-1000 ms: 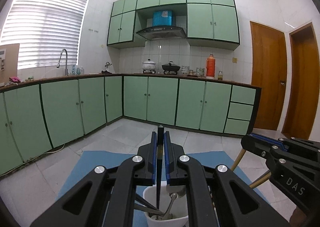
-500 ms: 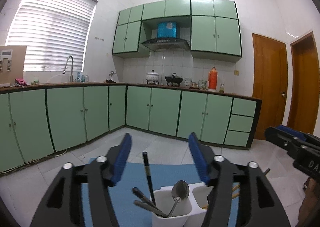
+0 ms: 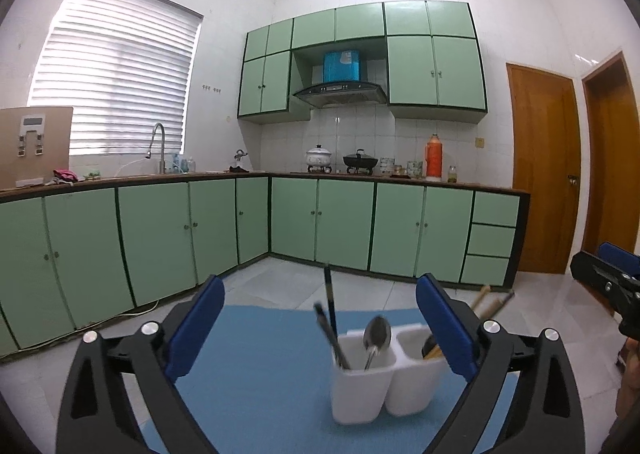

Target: Organize utensils

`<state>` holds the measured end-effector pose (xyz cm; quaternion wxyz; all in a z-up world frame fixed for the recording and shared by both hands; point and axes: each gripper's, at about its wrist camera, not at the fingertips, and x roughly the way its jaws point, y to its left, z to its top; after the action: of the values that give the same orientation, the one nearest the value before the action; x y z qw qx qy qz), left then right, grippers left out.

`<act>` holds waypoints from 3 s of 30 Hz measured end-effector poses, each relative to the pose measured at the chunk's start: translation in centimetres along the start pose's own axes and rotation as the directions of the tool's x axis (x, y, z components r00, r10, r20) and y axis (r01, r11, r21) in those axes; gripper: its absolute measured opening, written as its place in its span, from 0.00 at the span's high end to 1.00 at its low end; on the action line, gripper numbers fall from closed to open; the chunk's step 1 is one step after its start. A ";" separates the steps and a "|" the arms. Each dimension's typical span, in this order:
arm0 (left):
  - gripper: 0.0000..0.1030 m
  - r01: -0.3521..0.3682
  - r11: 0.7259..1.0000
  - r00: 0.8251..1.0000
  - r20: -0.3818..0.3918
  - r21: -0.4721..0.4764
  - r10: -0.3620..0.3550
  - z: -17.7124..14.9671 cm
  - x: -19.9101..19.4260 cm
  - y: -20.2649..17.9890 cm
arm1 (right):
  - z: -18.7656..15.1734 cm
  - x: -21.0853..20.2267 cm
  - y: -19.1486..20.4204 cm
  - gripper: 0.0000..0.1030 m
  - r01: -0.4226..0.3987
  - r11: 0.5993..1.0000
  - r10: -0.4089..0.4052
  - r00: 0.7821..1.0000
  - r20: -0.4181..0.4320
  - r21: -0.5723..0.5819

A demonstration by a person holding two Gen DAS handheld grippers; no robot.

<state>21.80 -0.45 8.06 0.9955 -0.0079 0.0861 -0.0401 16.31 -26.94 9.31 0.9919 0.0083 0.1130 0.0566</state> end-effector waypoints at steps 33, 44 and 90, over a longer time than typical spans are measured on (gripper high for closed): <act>0.06 0.046 0.998 0.988 -0.147 0.034 -0.041 -3.2 -11.8 -1.2 | -3.8 -8.1 4.2 0.06 -0.052 0.999 0.051 0.986 -0.161 -0.003; 0.06 0.052 0.998 0.985 -0.167 0.030 -0.046 -3.2 -12.3 -1.5 | -4.0 -8.0 4.6 0.06 -0.052 0.999 0.050 0.982 -0.181 -0.006; 0.06 0.051 0.998 0.985 -0.168 0.021 -0.047 -3.8 -12.3 -1.0 | -4.2 -7.7 5.7 0.06 -0.057 0.998 0.054 0.982 -0.179 -0.016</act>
<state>9.02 -0.48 6.45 0.9834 0.0058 0.1689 -0.0663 7.26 -22.17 7.09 0.9759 -0.0043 0.2006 0.0859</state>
